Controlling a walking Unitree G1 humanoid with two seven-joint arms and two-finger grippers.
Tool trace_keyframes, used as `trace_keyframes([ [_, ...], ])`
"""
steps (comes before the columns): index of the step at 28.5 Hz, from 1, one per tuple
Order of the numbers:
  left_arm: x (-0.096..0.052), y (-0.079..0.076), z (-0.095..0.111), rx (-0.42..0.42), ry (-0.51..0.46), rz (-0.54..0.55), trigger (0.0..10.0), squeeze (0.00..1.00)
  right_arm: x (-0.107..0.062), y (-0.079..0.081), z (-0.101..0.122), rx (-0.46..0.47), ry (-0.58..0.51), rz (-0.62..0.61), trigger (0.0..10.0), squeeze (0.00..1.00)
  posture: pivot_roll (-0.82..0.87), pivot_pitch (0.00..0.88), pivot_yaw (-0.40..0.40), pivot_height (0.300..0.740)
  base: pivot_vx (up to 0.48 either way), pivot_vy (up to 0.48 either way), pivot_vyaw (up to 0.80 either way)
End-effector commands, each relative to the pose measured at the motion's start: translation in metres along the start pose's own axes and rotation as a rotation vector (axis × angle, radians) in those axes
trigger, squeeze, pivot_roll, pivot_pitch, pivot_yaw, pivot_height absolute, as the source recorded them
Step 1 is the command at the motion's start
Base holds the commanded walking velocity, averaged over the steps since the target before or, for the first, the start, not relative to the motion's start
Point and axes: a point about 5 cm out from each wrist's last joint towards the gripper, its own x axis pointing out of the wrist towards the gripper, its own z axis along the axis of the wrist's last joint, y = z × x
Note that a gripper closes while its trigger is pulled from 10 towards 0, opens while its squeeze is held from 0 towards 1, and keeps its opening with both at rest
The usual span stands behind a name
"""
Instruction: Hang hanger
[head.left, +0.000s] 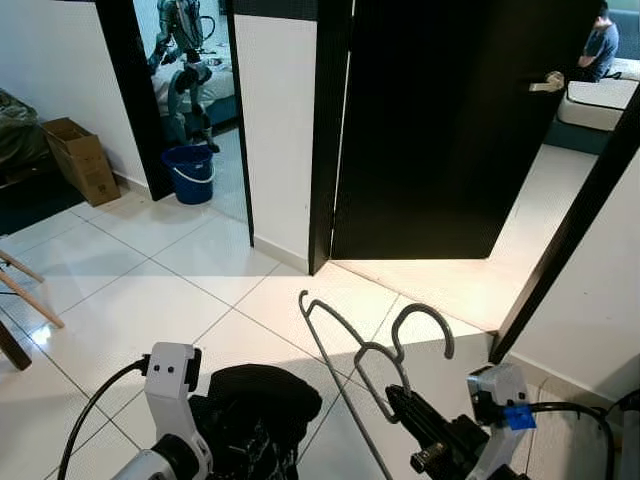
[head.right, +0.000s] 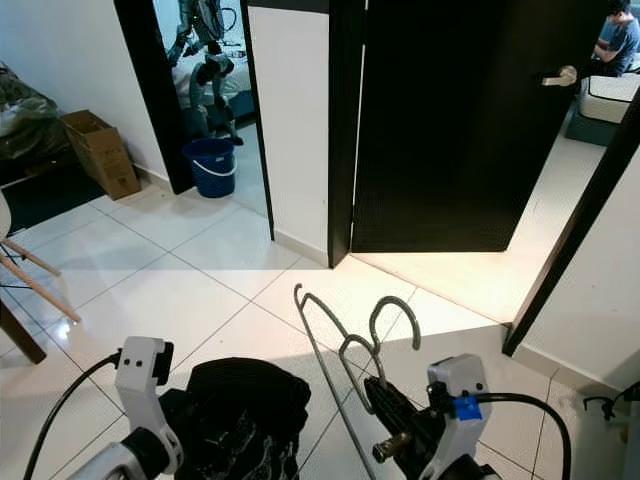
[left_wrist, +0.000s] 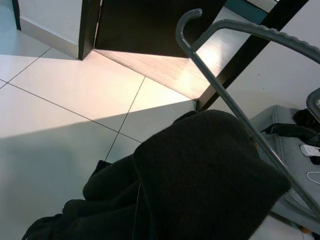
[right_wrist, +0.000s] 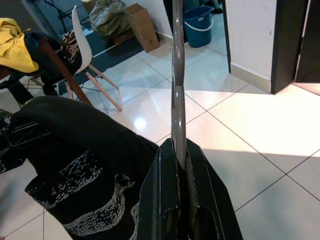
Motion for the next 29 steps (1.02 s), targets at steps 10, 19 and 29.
trace_keyframes([
  [10,-0.0011,-0.0047,0.0093,0.002,-0.042,-0.007,10.0,0.00,-0.0014,0.0007,0.0055,-0.001,-0.014,0.000,10.0,0.00,-0.04,0.000,-0.035,0.740,0.000,0.000,0.00],
  [19,-0.0010,-0.0078,0.0100,-0.002,-0.048,-0.011,10.0,0.00,-0.0035,-0.0011,0.0066,-0.003,-0.012,-0.003,10.0,0.00,-0.05,0.000,-0.041,0.740,0.000,0.000,0.00],
  [29,-0.0029,-0.0077,0.0100,-0.008,-0.044,-0.016,10.0,0.00,-0.0043,0.0011,0.0059,0.003,-0.008,0.000,10.0,0.00,-0.04,0.000,-0.039,0.740,0.000,0.000,0.00],
])
